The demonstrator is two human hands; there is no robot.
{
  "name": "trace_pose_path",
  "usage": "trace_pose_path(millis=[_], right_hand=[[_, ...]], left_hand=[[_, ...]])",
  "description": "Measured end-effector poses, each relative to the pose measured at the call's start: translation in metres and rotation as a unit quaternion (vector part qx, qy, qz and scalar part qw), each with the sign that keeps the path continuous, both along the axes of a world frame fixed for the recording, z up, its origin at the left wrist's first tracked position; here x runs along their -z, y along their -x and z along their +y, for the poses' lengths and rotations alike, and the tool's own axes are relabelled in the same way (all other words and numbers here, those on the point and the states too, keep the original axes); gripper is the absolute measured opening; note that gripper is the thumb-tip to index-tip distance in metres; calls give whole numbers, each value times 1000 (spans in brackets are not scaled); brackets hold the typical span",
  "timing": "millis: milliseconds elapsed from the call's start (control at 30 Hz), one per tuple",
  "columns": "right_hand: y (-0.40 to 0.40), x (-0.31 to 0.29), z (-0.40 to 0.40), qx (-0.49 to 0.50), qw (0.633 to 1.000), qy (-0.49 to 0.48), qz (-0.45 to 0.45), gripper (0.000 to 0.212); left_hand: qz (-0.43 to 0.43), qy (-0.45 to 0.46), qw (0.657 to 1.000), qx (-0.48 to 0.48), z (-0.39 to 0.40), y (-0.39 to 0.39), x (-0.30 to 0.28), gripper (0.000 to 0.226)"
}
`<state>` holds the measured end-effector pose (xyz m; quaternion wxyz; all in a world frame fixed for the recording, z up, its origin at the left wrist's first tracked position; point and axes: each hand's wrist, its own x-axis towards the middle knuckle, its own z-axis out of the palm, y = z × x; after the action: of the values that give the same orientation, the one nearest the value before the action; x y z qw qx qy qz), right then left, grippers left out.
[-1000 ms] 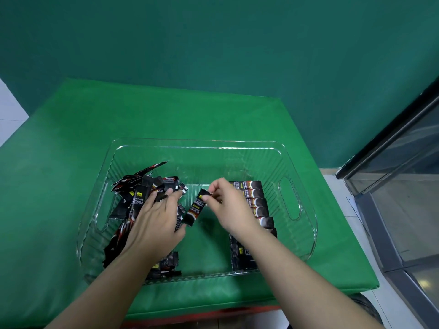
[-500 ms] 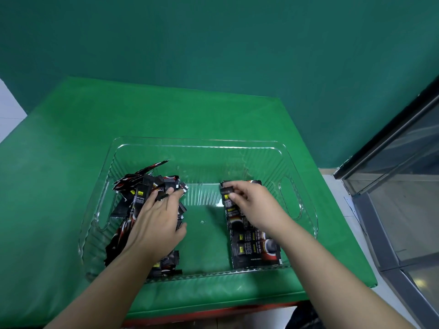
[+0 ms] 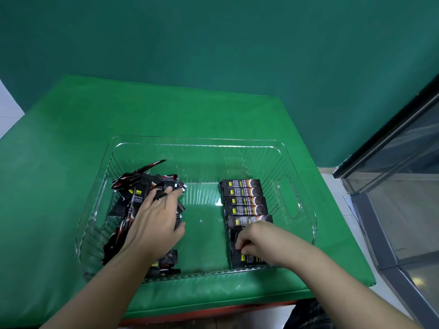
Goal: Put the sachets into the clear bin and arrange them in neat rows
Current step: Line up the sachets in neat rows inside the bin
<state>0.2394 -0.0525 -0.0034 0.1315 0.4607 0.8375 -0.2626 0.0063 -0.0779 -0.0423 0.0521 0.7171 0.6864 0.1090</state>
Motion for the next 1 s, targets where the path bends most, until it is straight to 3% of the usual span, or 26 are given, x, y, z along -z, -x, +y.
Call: trace_pose_path(millis=[133, 400, 500, 600, 800, 1000], right_hand=[[-1, 0, -1, -20, 998, -61, 9, 21], [-8, 7, -6, -25, 998, -51, -18, 12], [-5, 3, -7, -26, 997, -64, 18, 15], [4, 0, -12, -42, 998, -38, 41, 23], [12, 6, -12, -48, 996, 39, -57, 56], [9, 3, -11, -21, 999, 36, -26, 59]], left_hand=[[-6, 1, 1000, -3, 1, 0, 1, 68], [-6, 1, 1000, -1, 1, 1, 2, 68], [-14, -4, 1000, 0, 1, 1, 3, 68], [-13, -6, 1000, -2, 2, 1, 4, 68], [-8, -7, 1000, -2, 2, 1, 3, 68], [-10, -9, 1000, -2, 1, 0, 2, 68]])
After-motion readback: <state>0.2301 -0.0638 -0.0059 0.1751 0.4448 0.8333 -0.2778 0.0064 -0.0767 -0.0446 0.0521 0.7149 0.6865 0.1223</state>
